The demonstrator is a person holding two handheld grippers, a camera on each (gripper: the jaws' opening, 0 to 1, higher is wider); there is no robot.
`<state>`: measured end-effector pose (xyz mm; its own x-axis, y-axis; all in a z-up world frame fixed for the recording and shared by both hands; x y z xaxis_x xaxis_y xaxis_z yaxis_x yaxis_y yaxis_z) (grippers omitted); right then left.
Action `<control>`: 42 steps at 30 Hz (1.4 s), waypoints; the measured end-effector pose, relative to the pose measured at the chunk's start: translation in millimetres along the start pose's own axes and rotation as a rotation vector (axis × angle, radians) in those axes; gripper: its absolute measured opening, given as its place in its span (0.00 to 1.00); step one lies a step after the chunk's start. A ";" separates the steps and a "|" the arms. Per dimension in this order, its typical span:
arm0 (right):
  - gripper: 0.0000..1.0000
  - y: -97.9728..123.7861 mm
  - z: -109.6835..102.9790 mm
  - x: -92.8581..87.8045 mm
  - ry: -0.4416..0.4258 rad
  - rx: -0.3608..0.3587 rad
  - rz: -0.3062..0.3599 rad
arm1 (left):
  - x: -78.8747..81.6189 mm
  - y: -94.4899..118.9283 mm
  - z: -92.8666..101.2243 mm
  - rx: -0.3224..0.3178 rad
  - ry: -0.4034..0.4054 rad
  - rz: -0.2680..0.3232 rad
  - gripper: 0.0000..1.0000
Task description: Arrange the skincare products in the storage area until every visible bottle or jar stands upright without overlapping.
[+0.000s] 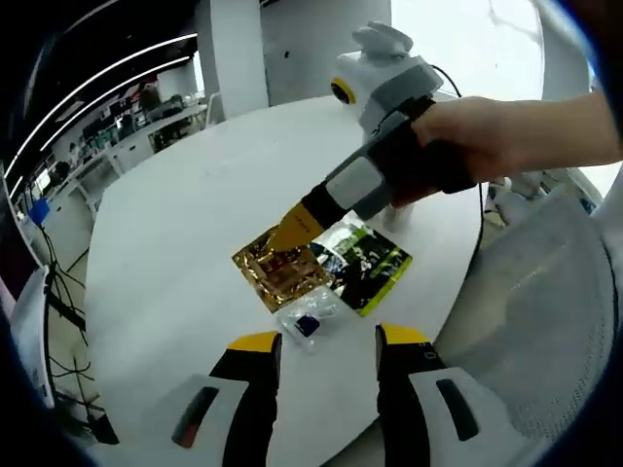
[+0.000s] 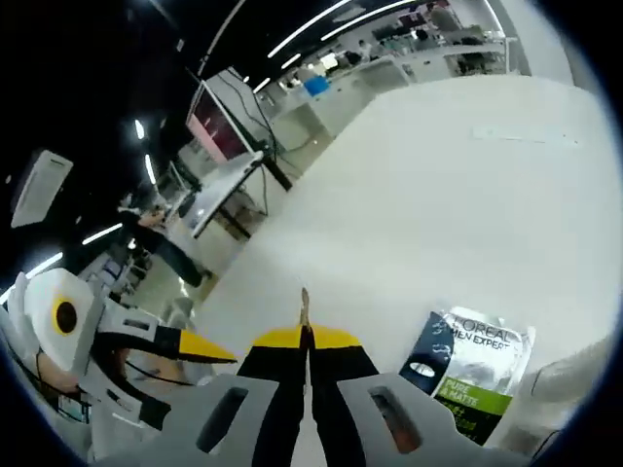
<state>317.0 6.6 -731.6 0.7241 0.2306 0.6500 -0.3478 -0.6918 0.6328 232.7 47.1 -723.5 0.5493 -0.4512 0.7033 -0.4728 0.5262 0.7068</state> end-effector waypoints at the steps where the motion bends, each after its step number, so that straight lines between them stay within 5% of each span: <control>1: 0.01 -0.3 0.5 -2.3 0.006 -0.012 -0.012 | -1.8 -2.1 -1.7 -0.003 0.004 -0.004 0.43; 22: 0.01 -42.5 42.3 -12.6 0.028 -0.065 -0.143 | -20.3 -30.1 -25.9 -0.034 0.073 -0.041 0.41; 33: 0.01 -58.5 59.6 -16.8 0.319 -0.080 -0.219 | -4.6 -53.0 -50.1 -0.060 0.060 0.011 0.35; 42: 0.01 -63.3 61.7 -18.1 0.612 -0.078 -0.279 | -0.7 -75.0 -67.0 -0.073 -0.012 -0.008 0.26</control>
<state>362.7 4.0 -809.4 0.3333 0.7555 0.5641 -0.2553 -0.5036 0.8254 313.9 56.2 -782.1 0.5439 -0.4642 0.6991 -0.4170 0.5734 0.7052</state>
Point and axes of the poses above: the point that each gripper's makers call its tool centre point, and the gripper's own axes: y roughly backward along the fingers, z roughly to its right, x roughly out of its top, the point moved 2 cm from there along y, roughly backward along the fingers, and after that the axes turned 8 degrees about -x, right-handed, at the moved point
